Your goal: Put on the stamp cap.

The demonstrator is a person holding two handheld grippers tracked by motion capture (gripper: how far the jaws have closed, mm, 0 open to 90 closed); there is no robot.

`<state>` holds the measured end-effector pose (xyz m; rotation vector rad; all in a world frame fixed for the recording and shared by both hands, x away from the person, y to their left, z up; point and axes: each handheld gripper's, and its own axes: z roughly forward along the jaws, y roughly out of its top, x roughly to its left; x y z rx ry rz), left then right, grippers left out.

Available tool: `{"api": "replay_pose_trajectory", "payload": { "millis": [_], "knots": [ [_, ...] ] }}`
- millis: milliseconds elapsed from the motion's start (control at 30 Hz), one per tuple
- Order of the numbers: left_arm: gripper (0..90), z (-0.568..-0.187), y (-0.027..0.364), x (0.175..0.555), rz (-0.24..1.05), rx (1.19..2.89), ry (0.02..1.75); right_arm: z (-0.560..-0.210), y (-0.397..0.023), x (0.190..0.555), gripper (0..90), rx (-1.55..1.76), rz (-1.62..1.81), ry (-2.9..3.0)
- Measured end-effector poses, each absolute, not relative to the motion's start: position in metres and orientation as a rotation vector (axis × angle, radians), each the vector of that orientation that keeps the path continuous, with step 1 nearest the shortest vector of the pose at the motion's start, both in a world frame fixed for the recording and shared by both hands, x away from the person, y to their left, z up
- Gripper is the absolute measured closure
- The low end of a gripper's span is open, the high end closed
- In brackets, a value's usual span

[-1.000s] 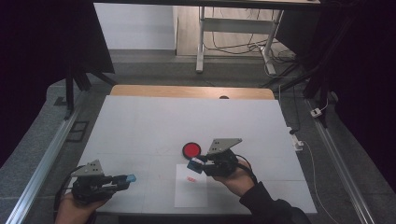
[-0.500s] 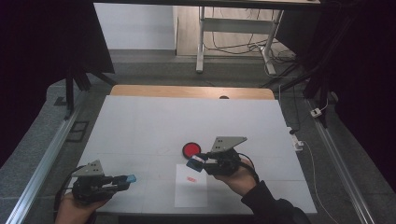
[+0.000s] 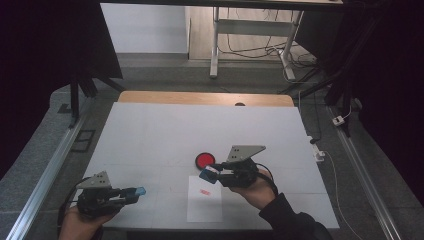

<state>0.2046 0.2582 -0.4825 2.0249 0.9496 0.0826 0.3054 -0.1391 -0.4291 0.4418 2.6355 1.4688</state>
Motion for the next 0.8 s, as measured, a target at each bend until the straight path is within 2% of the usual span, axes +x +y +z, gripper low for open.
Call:
{"api": "replay_pose_trajectory", "payload": {
  "millis": [800],
  "knots": [
    [68.8,-0.465,0.218,0.227,0.11,2.027,0.757,-0.417,-0.135,0.31,70.6,0.334,1.531,2.662]
  ]
}}
